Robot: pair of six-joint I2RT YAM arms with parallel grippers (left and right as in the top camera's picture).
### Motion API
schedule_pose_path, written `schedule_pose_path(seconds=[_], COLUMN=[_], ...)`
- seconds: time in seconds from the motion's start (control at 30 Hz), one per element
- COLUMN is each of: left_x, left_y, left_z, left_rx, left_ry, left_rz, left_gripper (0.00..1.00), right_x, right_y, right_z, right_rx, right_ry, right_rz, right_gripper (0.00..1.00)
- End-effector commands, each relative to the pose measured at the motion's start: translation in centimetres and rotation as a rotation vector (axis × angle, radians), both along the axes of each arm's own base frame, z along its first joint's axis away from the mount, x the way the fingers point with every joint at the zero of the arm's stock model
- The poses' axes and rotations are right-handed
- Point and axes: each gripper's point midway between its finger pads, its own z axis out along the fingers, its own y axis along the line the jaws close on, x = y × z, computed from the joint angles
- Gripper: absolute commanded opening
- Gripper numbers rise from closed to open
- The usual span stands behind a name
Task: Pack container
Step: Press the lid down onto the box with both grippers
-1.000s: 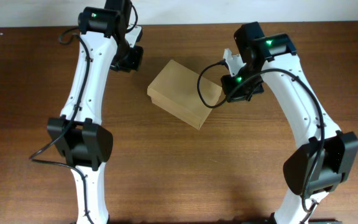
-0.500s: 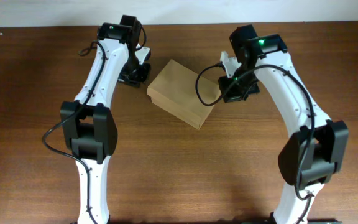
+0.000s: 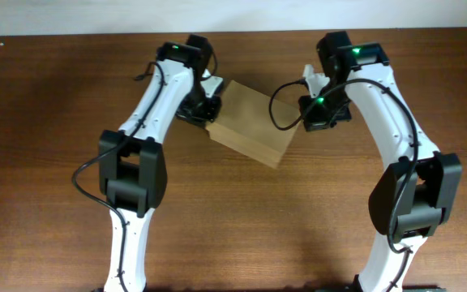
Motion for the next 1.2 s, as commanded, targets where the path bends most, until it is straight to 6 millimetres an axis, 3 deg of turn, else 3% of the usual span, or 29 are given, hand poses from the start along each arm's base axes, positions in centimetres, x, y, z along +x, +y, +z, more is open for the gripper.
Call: schedule_pose_path(seconds=[0.0,0.07,0.23,0.53,0.83,1.0,1.17], left_x=[-0.9,-0.9,0.7,3.9,3.9,2.6,1.7], left_y=[-1.8,-1.8,0.9,3.0,2.0,0.8,-0.5], left_z=[-0.2,-0.3,-0.1,3.7,8.2,8.4,8.4], left_rx=[-0.026,-0.010,0.117,0.082,0.052,0.055,0.025], left_ry=[0.022,0.020,-0.050,-0.153,-0.208,-0.182,-0.153], left_rz=[-0.009,0.004,0.061,0.120,0.086,0.054,0.029], left_gripper=[0.02,0.01,0.02,0.02,0.02,0.02,0.01], right_x=[-0.1,-0.1,-0.2,-0.9,-1.4,-2.1,-2.1], right_y=[0.0,0.0,0.5,0.8,3.0,5.0,5.2], right_z=[-0.3,-0.3,-0.2,-0.1,0.0,0.0,-0.1], right_rx=[-0.003,-0.001,0.027,0.046,0.057,0.056,0.046], right_ry=[0.009,0.009,0.014,0.042,0.036,0.030,0.024], right_rz=[-0.007,-0.006,-0.002,0.000,0.082,0.154,0.164], right_gripper=[0.04,0.04,0.04,0.04,0.04,0.04,0.04])
